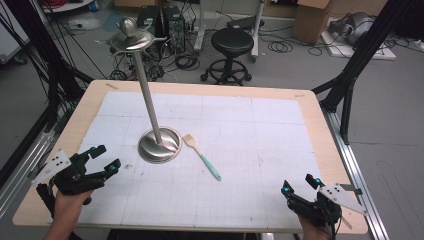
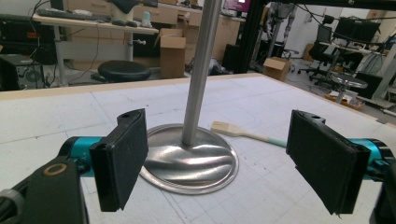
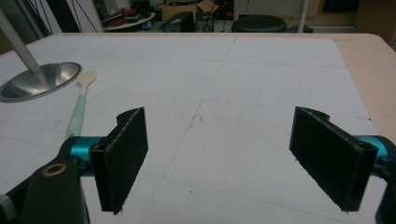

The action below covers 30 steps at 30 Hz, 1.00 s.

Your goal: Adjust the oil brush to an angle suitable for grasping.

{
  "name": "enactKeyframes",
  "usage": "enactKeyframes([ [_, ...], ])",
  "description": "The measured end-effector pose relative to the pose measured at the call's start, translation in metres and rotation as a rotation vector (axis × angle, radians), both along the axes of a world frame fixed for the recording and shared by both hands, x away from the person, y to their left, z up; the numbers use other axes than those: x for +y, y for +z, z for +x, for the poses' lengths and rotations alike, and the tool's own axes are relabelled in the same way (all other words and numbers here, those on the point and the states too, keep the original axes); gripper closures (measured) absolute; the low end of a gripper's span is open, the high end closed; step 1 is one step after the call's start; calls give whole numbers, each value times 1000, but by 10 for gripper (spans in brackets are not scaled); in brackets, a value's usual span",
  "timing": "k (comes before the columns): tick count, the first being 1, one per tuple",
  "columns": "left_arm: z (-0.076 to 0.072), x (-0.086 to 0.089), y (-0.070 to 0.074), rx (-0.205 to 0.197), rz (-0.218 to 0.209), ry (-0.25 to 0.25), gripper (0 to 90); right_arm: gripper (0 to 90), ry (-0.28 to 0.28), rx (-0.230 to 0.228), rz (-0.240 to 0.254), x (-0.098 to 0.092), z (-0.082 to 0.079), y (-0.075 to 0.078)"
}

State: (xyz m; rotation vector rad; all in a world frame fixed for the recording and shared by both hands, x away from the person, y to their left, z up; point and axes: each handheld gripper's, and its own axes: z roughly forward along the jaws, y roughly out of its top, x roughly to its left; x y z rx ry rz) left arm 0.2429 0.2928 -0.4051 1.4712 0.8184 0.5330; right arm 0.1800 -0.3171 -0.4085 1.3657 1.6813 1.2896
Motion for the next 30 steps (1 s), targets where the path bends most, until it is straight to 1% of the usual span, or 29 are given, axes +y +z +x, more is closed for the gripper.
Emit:
enactKeyframes([
  [3,0,0,-1,3,-4,4,212,181,8,0,2,0,1,-1],
  [4,0,0,0,2,-2,7,212,181,11,6,15,1,1,-2],
  [6,0,1,0,2,-9,12,213,181,18,-2,29,0,2,-3],
  [9,1,3,-1,9,-10,12,212,181,12,2,32,1,3,-3],
  [10,1,3,-1,10,-16,12,213,181,20,-3,24,2,4,-2],
  [11,1,3,0,9,-19,10,213,181,26,-4,18,5,4,-1],
  [12,1,3,0,9,-19,7,213,181,43,-17,15,11,4,2],
  [14,1,2,-1,13,-10,-5,212,181,62,-29,22,19,6,5],
  [15,1,2,-1,13,-10,-5,213,181,62,-29,22,19,6,5],
  [16,1,2,-1,17,-4,-12,213,183,71,-30,21,24,8,7],
  [17,1,2,-2,19,-1,-14,212,212,99,-36,22,34,12,10],
  [18,0,2,-2,20,0,-16,212,212,99,-36,22,34,12,10],
  [19,0,3,-2,21,-6,-14,212,239,116,-32,23,41,14,11],
  [20,1,4,-2,23,-6,-16,212,247,132,-32,18,47,17,12],
  [21,1,4,-3,24,-6,-15,212,259,155,-17,1,60,22,12],
  [22,2,4,-3,25,-5,-17,212,259,155,-17,1,60,22,12],
  [26,4,3,-4,32,-3,-20,212,296,207,2,-11,82,38,11],
  [27,4,3,-4,36,3,-22,212,324,235,8,-25,93,47,12],
  [28,5,2,-5,38,4,-23,212,324,235,8,-25,93,47,12],
  [29,5,2,-5,40,9,-25,212,337,247,16,-27,99,51,12],
  [30,5,2,-5,41,9,-25,212,358,266,30,-33,111,60,12],
])
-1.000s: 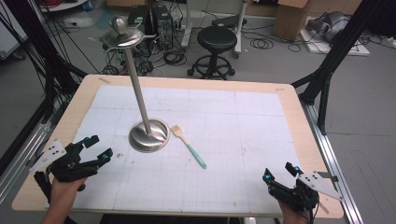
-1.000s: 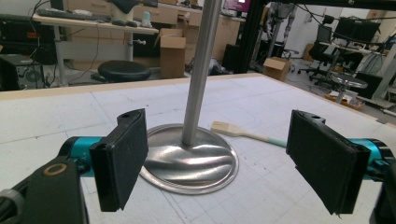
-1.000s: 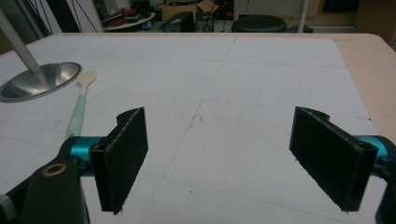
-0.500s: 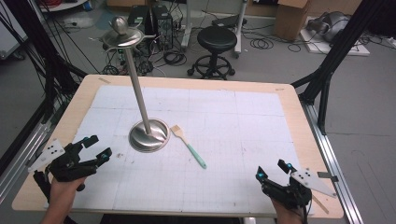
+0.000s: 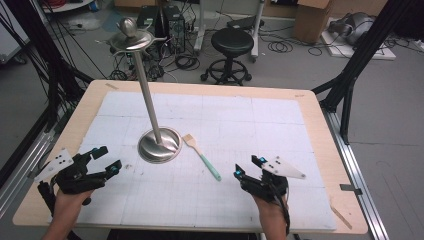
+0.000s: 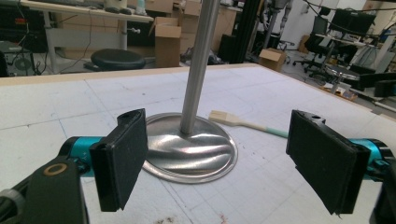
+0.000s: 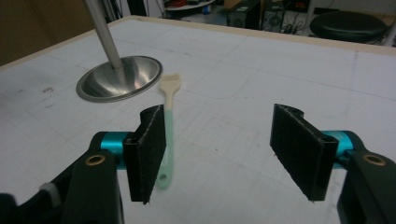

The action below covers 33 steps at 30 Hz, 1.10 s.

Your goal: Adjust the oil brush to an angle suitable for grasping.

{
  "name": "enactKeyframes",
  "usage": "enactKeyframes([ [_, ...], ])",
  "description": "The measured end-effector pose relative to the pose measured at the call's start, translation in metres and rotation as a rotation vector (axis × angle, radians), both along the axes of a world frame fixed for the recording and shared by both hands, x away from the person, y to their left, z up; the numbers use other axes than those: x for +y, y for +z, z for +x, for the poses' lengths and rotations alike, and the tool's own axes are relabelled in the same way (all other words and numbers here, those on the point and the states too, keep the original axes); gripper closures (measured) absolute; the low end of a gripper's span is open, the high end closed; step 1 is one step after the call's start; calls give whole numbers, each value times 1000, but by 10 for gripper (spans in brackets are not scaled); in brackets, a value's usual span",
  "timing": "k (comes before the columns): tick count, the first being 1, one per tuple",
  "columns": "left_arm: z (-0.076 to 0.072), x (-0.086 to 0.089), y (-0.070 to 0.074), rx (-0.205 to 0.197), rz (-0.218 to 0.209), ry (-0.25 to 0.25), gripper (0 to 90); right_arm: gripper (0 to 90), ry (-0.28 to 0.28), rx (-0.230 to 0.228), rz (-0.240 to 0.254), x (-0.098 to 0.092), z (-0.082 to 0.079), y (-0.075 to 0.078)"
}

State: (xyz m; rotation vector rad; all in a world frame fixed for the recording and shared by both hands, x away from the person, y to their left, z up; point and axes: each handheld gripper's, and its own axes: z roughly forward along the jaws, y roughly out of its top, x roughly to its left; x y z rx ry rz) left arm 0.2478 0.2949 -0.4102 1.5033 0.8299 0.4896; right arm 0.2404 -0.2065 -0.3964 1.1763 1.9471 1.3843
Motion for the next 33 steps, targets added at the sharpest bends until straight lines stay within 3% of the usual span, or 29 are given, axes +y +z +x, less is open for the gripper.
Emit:
enactKeyframes([
  [6,-1,-1,0,2,-4,-8,213,412,54,25,-25,27,18,-3],
  [7,-1,-1,0,2,-1,-9,214,488,83,36,-43,37,23,-4],
  [8,-1,-1,0,2,-1,-9,214,488,83,36,-43,37,23,-4],
  [11,0,-1,-1,6,-2,-11,215,616,133,47,-70,50,28,-6],
  [12,0,-1,-1,7,-1,-12,215,735,158,65,-90,57,32,-9],
  [13,0,-1,-1,8,-1,-12,215,735,158,65,-90,57,32,-9],
  [14,0,-1,-1,9,1,-14,216,831,179,96,-110,65,36,-14],
  [15,0,-1,-1,9,1,-14,216,866,192,116,-125,68,38,-17],
  [17,0,-2,-1,10,1,-15,217,883,209,163,-154,75,41,-24],
  [25,0,-2,-1,12,1,-18,219,889,236,251,-246,90,47,-42],
  [33,0,-2,-1,13,0,-20,220,889,208,263,-294,84,50,-45],
])
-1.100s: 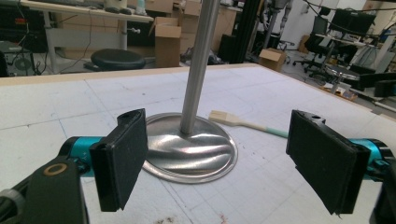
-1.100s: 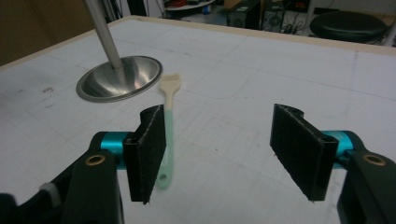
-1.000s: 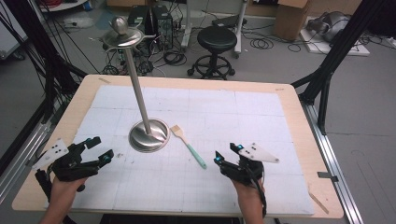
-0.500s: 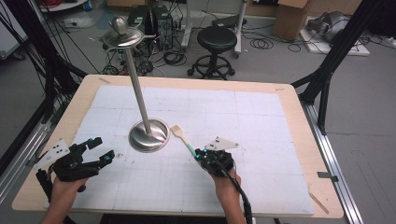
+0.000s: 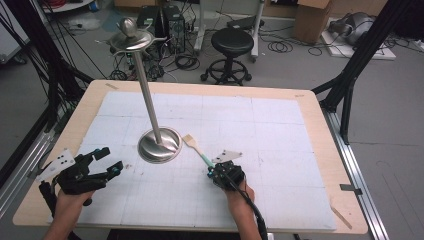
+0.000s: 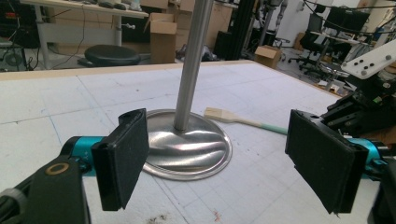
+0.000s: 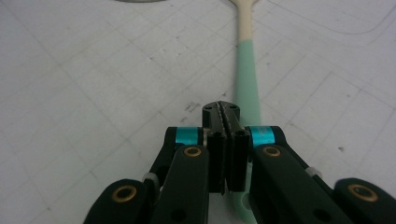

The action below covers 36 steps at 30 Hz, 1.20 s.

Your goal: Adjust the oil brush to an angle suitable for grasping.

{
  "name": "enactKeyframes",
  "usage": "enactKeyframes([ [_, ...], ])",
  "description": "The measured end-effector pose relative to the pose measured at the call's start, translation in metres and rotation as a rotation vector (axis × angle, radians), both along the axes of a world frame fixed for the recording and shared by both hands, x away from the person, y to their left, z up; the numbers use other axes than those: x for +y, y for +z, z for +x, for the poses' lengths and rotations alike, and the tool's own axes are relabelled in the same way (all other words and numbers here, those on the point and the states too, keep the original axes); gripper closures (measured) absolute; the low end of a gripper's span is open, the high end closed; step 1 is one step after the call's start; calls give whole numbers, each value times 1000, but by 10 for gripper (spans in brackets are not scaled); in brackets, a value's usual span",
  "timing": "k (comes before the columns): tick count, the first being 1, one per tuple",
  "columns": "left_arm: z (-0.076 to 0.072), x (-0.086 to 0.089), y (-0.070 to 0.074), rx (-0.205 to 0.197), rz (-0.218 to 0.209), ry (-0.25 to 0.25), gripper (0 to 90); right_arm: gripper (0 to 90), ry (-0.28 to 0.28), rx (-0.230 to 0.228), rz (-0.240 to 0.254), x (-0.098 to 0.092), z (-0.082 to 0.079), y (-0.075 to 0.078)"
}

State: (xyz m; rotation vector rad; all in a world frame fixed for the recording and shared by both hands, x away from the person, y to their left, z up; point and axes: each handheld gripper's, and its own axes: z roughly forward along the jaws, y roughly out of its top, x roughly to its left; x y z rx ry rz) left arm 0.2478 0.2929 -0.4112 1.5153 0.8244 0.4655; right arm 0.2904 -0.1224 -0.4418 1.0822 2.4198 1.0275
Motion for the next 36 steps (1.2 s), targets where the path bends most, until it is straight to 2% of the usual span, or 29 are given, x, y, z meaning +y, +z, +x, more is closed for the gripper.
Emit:
enactKeyframes([
  [6,0,0,0,1,-3,-1,220,889,-49,-3,-19,-10,4,1],
  [7,0,0,0,-1,-4,-1,220,889,-85,1,-15,-16,7,1],
  [8,0,0,0,-1,-5,-1,220,889,-85,1,-15,-16,7,1],
  [12,0,0,0,-1,-8,-4,220,890,-154,12,-4,-28,16,1],
  [14,0,0,0,0,-8,-2,220,889,-167,6,-15,-29,17,1],
  [15,0,1,0,-1,-9,-1,220,890,-207,-12,-40,-32,18,1],
  [19,0,1,0,1,-15,-5,220,890,-244,-16,-32,-36,20,1],
  [20,0,1,1,-2,-28,-4,220,890,-242,-18,8,-36,22,3],
  [21,0,1,1,-2,-28,-4,220,890,-234,-30,23,-34,23,4],
  [27,0,2,1,-1,-39,-3,220,890,-196,-56,56,-14,35,12],
  [31,0,2,1,-2,-51,-15,220,890,-190,-66,59,5,50,15],
  [36,0,2,1,-4,-54,-17,220,890,-217,-27,40,25,72,9],
])
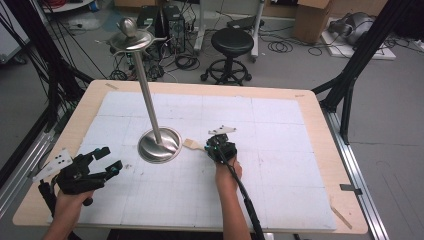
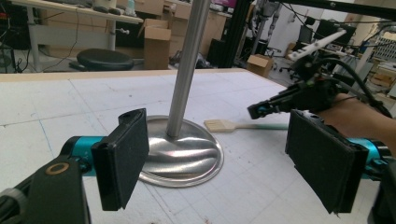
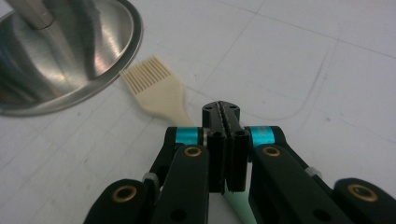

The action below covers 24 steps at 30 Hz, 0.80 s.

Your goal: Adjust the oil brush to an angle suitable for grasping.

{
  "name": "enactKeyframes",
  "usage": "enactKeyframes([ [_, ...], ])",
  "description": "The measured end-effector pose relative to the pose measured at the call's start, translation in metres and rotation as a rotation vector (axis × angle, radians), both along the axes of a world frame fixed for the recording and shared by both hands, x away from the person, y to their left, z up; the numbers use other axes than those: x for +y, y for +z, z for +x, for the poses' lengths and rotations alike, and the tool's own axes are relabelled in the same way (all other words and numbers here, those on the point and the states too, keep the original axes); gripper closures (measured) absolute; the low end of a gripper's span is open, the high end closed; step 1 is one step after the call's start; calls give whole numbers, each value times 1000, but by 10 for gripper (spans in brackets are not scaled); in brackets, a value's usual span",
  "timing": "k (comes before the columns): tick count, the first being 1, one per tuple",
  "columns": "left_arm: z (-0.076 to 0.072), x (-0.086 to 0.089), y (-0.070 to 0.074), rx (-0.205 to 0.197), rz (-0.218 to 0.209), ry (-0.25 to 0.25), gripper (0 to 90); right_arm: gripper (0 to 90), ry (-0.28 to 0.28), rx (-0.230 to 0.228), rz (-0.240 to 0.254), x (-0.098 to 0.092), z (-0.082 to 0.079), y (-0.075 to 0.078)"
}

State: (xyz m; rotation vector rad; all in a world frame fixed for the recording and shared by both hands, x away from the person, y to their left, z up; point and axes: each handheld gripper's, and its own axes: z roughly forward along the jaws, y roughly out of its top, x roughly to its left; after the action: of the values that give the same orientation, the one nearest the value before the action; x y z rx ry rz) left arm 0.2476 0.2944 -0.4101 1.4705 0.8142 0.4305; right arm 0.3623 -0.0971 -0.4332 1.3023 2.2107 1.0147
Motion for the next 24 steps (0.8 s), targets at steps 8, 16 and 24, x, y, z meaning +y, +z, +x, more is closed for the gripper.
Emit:
enactKeyframes([
  [8,0,1,0,0,-2,1,220,890,-2,40,36,26,24,-9],
  [16,0,-1,0,6,-10,-9,221,890,-28,53,62,27,34,-12],
  [24,1,0,-1,6,-12,-9,221,892,45,56,45,40,42,-11],
])
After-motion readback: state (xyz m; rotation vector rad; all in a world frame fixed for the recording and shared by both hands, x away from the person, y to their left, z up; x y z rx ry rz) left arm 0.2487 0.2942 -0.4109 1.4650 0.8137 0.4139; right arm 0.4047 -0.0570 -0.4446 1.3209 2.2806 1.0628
